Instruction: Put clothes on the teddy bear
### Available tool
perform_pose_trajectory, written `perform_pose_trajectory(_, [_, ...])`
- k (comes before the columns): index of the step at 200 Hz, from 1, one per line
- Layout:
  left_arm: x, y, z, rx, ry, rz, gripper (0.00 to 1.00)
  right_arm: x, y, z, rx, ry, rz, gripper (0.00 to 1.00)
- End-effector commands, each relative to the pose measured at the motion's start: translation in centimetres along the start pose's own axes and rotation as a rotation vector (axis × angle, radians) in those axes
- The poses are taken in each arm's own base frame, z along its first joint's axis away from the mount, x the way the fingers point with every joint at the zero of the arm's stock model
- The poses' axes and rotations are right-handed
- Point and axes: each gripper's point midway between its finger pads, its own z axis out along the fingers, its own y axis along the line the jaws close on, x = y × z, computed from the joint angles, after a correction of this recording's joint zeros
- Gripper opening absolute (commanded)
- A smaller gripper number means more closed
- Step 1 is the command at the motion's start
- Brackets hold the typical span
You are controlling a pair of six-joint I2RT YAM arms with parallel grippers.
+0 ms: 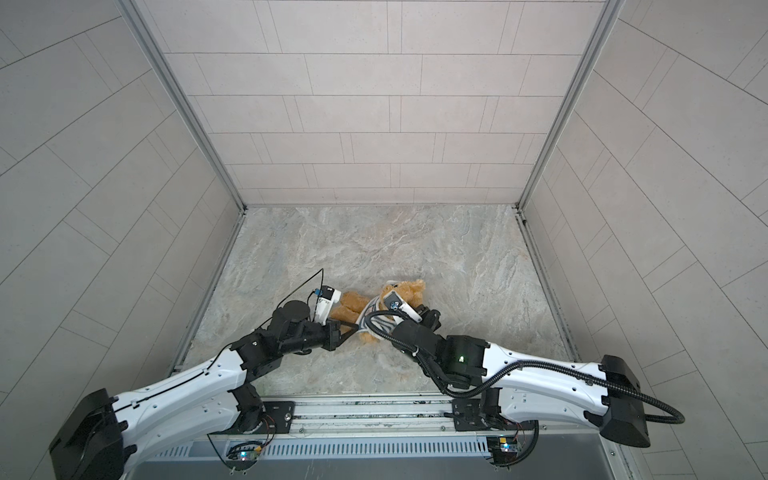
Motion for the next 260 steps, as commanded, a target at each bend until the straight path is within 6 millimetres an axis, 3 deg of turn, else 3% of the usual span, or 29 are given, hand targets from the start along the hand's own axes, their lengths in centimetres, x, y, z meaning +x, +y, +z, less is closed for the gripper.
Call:
perform_pose_trajectory(1, [-0.6, -2.4, -0.4, 0.065, -0.010, -0.014, 0.00, -0.2, -1.5, 0.0, 0.095, 0.046, 0.111, 0.00])
perform_pose_trajectory(29, [0.3, -4.1, 0.3, 0.105, 0.012, -0.015, 0.00, -0.4, -0.9, 0.4, 0.093, 0.064, 0.123, 0.00])
perform_pose_trajectory(72, [-0.2, -6.1, 0.2, 0.200, -0.018, -0.030, 0.00, 0.1, -1.0, 0.6, 0.103, 0.069, 0.122, 0.00])
perform_pose_trajectory(116, [2.6, -7.1, -0.2, 0.271, 0.079, 0.013, 0.00, 0.6, -1.5, 0.6, 0.130, 0.073, 0.107, 0.00])
perform_pose_trajectory(140, [5.0, -6.0, -0.5, 0.236, 0.170, 0.039, 0.00, 0.8, -1.8, 0.6, 0.136, 0.074, 0.113, 0.00])
perform_pose_trajectory(172, [7.2, -2.8, -1.6, 0.101, 0.240, 0.070, 0.00, 1.5, -2.6, 0.7, 0.149, 0.085, 0.127, 0.00])
perform_pose_trajectory(206, [8.1, -1.8, -2.5, 0.069, 0.254, 0.065, 0.00, 2.2, -3.4, 0.8, 0.159, 0.096, 0.141, 0.00])
perform_pose_trajectory(260, [9.0, 2.0, -2.9, -0.111, 0.278, 0.091, 0.00, 2.1, -4.2, 0.4, 0.160, 0.078, 0.192, 0.00])
